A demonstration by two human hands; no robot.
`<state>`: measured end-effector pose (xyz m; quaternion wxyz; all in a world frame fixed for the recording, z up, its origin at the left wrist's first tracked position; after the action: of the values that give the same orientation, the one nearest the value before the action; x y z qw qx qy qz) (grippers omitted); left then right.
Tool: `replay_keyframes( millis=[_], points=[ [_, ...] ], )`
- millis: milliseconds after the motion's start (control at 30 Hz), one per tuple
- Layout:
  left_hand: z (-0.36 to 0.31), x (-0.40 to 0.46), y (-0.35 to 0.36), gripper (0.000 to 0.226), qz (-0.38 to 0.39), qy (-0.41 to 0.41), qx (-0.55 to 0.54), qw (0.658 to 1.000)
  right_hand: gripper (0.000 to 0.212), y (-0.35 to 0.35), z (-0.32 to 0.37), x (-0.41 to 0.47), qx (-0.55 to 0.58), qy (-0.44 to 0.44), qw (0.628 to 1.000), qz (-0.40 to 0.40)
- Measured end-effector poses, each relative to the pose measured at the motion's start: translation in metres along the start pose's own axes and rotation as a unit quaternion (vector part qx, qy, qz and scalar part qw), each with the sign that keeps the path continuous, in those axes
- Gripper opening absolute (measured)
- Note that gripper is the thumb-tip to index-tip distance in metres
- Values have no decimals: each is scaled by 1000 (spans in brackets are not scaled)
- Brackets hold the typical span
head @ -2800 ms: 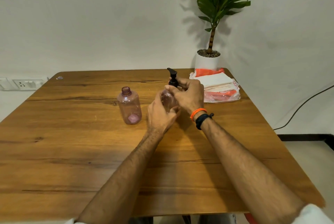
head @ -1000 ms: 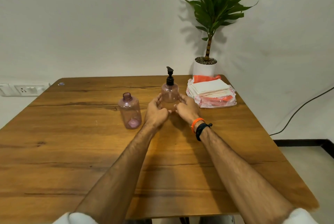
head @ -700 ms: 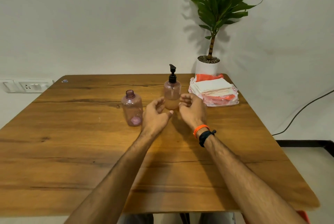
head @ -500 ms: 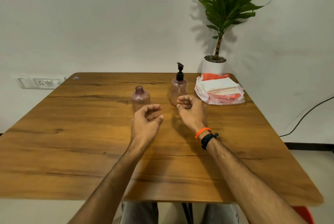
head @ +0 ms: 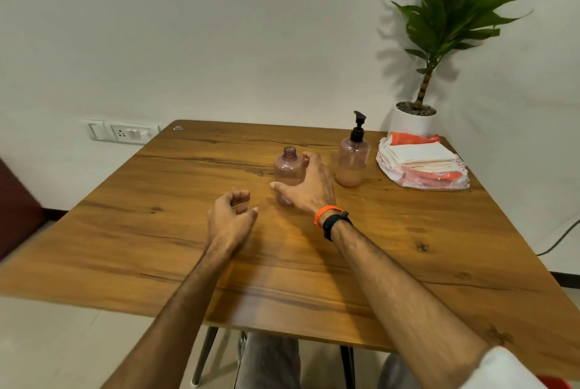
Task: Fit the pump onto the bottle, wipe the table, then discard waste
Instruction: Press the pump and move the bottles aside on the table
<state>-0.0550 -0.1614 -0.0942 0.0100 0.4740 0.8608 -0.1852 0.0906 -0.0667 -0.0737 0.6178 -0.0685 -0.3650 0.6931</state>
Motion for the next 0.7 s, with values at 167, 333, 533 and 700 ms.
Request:
replay_keyframes(
  millis=[167,333,533,700],
  points=[
    [-6,0,6,43,14,8,-3,1000,70,3,-1,2,19,7,999,-49],
    [-15,-3,23,42,25,23,9,999,71,-27,-20,-7,48,-5,996,-81],
    [-32,-17,84,40,57,62,50,995,72,-93,-57,-26,16,-9,991,-131],
    [-48,-34,147,40,99,84,78,988,76,-152,-92,-39,-33,16,985,-168]
  ],
)
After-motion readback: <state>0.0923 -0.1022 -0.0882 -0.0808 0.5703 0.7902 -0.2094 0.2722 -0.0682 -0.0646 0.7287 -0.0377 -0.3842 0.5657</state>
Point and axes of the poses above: each hand's wrist, its own x-axis towards the middle knuckle, its own y-axis out of the palm, z = x × y, the point moved 1 cm from there along x, towards the middle knuckle, and after that the axes turned 10 degrees about -y, right-handed, at the moved point
